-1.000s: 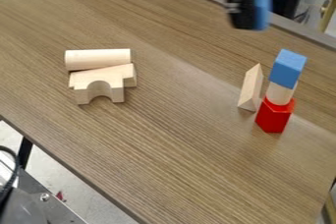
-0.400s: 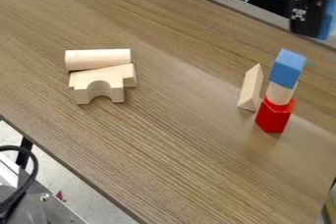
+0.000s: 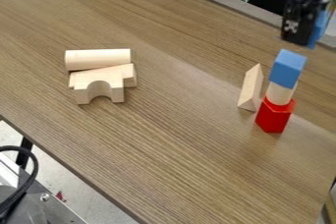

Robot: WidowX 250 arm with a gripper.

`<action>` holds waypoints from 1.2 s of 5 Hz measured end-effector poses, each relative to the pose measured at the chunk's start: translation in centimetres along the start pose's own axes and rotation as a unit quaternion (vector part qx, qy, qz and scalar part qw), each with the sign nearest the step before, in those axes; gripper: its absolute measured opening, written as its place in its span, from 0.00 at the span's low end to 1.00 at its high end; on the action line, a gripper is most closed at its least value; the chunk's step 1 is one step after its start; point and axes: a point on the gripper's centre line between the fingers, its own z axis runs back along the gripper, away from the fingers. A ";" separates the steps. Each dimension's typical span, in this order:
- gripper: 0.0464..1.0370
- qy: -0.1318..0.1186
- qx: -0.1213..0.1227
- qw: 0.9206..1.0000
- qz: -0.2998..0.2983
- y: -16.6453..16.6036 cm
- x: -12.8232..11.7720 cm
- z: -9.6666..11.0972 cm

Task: Put the blue cube on top of the other blue cube.

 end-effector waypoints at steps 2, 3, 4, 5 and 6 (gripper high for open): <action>0.50 -0.002 0.011 1.000 0.000 -0.3 -0.4 -1.1; 0.50 -0.001 0.013 1.000 -0.002 -0.2 -0.4 -1.2; 0.51 0.000 0.012 1.000 -0.003 -0.3 -0.5 -1.3; 0.50 0.000 0.013 1.000 -0.002 -0.2 -0.4 -1.5; 0.50 -0.003 0.015 1.000 -0.002 -0.1 -0.1 -1.7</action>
